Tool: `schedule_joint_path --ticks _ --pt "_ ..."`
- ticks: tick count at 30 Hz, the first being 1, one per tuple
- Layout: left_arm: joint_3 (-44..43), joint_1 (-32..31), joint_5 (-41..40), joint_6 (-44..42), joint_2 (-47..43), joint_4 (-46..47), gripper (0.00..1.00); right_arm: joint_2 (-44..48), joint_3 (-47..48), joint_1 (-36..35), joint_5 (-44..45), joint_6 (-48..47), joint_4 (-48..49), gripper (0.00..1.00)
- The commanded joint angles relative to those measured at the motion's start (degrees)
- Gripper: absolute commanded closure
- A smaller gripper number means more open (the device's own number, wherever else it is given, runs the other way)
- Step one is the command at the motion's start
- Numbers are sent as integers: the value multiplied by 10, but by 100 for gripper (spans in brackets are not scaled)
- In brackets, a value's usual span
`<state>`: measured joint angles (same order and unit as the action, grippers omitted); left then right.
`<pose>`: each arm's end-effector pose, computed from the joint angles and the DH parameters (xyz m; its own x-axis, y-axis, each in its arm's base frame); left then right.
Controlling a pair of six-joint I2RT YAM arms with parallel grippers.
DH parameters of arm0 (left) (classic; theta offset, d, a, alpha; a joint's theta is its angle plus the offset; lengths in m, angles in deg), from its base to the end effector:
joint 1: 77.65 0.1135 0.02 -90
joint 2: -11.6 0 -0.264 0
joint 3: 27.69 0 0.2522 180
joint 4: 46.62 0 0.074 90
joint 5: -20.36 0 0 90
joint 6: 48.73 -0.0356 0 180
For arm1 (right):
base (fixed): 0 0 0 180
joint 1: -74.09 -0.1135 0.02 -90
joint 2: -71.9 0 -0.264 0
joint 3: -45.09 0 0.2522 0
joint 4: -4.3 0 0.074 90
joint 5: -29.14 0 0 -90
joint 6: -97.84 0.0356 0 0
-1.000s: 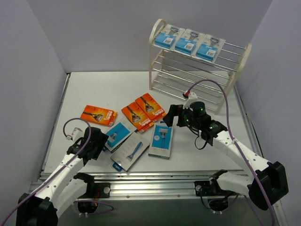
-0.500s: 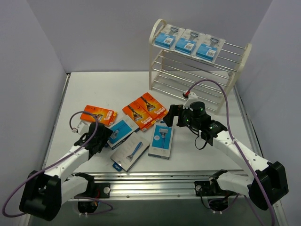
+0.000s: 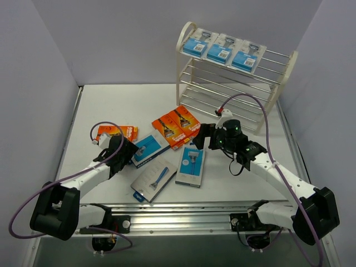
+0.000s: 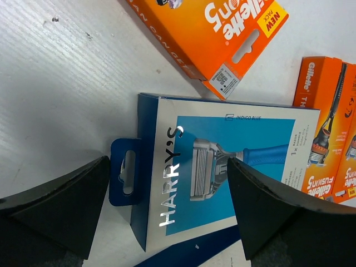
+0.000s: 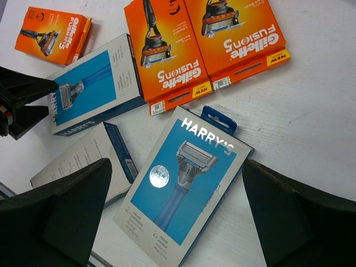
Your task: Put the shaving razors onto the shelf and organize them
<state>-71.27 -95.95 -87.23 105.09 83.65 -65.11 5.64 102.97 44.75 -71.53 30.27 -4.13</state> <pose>0.2255 -0.0633 0.1655 -0.3990 -0.7691 -0.4993 -0.5771 0.6338 -0.5150 0.2300 0.1368 0.2869 -0.4757 0.1627 -0.8644 -0.4917 0.7656 0.4147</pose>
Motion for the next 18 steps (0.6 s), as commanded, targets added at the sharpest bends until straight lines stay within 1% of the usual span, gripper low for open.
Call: schedule_joint_path --ticks 1,6,7,10,15,17,18 --pt "-9 2 7 -12 -17 38 6 1 16 -4 14 -6 7 1" --pt "42 3 7 3 -55 38 6 -3 17 -4 13 -6 6 1" --pt "52 3 11 3 -66 67 6 -4 18 -3 13 -6 6 1" --pt "85 3 17 11 -81 85 5 -4 18 -4 14 -6 6 1" --pt "108 3 26 20 -91 105 0 -4 18 -4 15 -6 4 1" --pt "121 3 24 23 -91 116 0 -4 18 -4 15 -7 4 1" --pt "125 3 22 24 -91 122 6 -4 18 -3 16 -7 3 1"
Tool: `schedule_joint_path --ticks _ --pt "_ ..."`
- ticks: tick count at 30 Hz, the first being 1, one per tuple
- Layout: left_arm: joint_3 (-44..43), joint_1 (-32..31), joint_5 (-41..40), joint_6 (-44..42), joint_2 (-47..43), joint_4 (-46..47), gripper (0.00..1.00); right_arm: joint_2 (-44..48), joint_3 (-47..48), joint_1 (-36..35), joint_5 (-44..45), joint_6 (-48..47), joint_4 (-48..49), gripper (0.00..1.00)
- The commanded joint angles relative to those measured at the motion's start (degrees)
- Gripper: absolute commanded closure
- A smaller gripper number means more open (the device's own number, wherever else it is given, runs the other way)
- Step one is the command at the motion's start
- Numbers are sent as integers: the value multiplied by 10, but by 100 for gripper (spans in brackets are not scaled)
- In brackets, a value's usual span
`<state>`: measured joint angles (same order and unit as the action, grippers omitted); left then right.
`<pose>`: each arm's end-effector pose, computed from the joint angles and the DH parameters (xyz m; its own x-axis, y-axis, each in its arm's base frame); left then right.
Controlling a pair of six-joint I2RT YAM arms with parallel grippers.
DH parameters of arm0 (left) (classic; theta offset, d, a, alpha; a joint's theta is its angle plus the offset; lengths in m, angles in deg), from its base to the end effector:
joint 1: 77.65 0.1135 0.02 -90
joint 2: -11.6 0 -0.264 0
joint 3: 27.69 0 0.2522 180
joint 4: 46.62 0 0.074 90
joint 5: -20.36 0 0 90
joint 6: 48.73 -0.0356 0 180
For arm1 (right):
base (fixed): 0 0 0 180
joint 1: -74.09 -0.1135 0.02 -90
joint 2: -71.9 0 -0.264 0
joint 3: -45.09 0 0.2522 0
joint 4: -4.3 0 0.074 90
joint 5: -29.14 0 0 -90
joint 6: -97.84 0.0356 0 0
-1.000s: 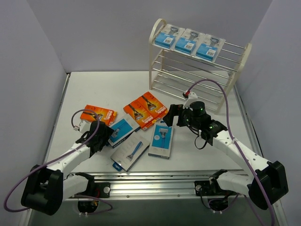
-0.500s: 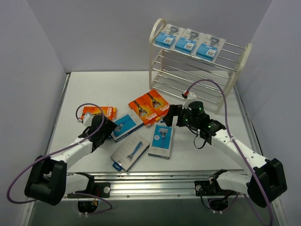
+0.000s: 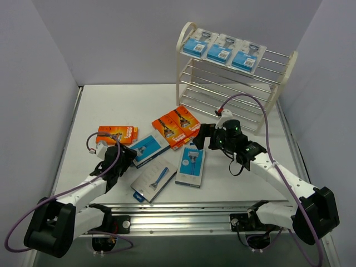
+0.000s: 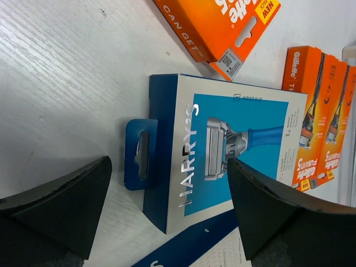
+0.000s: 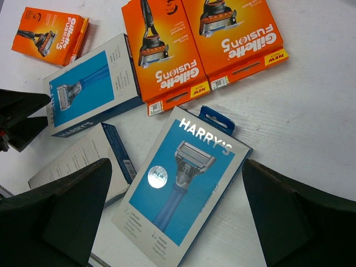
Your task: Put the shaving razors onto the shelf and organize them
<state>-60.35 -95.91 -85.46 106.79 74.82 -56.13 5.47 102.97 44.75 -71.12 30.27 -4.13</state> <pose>0.1940 -0.0538 0.1513 -0.3474 -0.8075 -0.4768 -0.5135 0.5893 -0.6237 0.2306 0.1369 0.2861 -0.4759 0.1632 -0.8642 -0.4858 0.7703 0.4130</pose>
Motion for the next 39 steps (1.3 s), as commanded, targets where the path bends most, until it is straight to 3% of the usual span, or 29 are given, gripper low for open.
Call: schedule_joint_path --ticks 1,10,17,27,35,39 --pt "22 2 3 8 -6 50 8 -4 18 -4 12 -6 4 1" --pt "68 3 5 3 1 137 30 -7 19 -4 13 -6 3 1" --pt "90 3 -3 4 -15 152 45 -10 20 -4 16 -7 1 1" --pt "109 3 -8 8 -35 151 60 -12 21 -4 18 -8 1 1" --pt "104 3 -11 5 -48 139 64 -13 22 -5 20 -9 0 1" --pt "106 3 -11 4 -59 135 74 -12 23 -4 21 -9 0 1"
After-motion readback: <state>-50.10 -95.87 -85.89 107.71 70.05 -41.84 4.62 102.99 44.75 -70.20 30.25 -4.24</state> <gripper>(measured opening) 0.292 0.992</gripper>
